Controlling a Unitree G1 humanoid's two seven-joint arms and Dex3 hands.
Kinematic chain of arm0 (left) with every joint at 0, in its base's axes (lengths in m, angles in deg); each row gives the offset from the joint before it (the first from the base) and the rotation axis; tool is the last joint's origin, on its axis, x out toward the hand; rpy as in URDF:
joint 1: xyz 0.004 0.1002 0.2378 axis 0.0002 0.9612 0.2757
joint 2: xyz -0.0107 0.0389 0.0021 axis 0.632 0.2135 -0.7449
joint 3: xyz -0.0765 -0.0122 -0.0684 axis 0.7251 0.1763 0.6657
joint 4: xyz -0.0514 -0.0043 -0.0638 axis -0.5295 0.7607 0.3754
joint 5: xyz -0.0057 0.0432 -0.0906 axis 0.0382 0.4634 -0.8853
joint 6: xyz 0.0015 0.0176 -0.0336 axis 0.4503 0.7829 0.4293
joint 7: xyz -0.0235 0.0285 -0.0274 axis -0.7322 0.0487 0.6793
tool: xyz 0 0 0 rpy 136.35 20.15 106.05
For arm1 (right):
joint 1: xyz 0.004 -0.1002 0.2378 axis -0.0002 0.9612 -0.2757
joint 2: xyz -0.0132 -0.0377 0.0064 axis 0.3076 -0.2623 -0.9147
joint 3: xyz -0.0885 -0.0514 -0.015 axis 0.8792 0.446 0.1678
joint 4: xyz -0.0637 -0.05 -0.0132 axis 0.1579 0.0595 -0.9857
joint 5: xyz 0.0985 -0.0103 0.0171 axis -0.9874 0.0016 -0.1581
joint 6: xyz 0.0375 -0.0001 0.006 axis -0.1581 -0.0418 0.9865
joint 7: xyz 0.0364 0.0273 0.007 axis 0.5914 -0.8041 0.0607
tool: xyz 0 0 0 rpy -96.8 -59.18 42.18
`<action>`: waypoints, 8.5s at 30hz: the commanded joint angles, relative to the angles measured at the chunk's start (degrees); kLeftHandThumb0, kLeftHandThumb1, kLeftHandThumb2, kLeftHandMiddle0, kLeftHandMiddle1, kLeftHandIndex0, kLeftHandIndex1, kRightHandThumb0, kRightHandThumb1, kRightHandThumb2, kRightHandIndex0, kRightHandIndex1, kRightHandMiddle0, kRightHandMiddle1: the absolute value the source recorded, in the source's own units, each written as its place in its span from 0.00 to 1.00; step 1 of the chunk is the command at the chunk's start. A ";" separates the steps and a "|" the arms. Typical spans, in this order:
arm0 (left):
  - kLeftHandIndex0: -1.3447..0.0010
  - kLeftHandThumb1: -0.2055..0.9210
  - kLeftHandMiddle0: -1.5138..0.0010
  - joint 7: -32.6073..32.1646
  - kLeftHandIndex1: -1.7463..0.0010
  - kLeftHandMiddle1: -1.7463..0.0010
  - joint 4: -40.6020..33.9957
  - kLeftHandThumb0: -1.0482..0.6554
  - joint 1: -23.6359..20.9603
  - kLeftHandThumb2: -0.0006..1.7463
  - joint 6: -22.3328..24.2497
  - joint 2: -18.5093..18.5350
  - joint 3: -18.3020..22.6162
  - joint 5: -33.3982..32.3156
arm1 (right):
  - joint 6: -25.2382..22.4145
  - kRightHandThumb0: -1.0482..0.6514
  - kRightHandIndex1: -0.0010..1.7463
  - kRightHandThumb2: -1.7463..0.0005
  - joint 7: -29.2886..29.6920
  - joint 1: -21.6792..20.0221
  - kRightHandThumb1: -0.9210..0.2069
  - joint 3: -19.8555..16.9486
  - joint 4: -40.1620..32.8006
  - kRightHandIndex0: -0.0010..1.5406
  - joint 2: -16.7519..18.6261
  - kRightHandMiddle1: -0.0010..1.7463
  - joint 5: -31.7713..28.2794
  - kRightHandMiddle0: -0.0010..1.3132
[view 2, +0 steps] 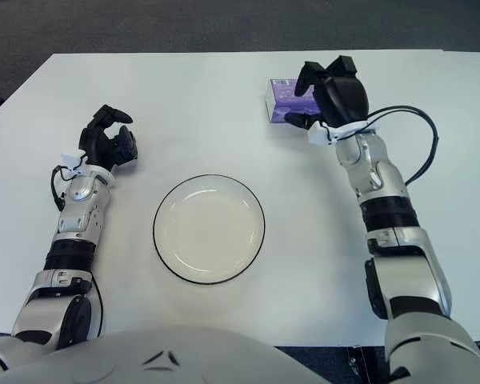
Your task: Put the tissue paper into the plate.
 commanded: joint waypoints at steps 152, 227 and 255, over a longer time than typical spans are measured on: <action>0.54 0.46 0.12 -2.40 0.00 0.00 -1.32 0.33 14.87 0.75 0.12 -6.24 -1.37 0.50 | 8.04 0.22 0.02 0.69 -42.87 3.66 0.00 3.12 -7.80 0.03 -15.72 0.15 -18.72 0.00; 0.56 0.49 0.12 -3.19 0.00 0.00 -2.39 0.34 15.83 0.74 -2.41 -7.12 -2.09 0.83 | 1.99 0.09 0.13 0.45 -17.34 -23.26 0.00 19.57 43.44 0.07 3.75 0.30 1.30 0.00; 0.59 0.53 0.13 -2.79 0.00 0.00 -3.10 0.35 16.38 0.70 -3.32 -6.87 -2.25 0.75 | 8.27 0.09 0.19 0.49 -35.09 -6.01 0.00 16.37 18.23 0.10 -8.42 0.43 -9.63 0.00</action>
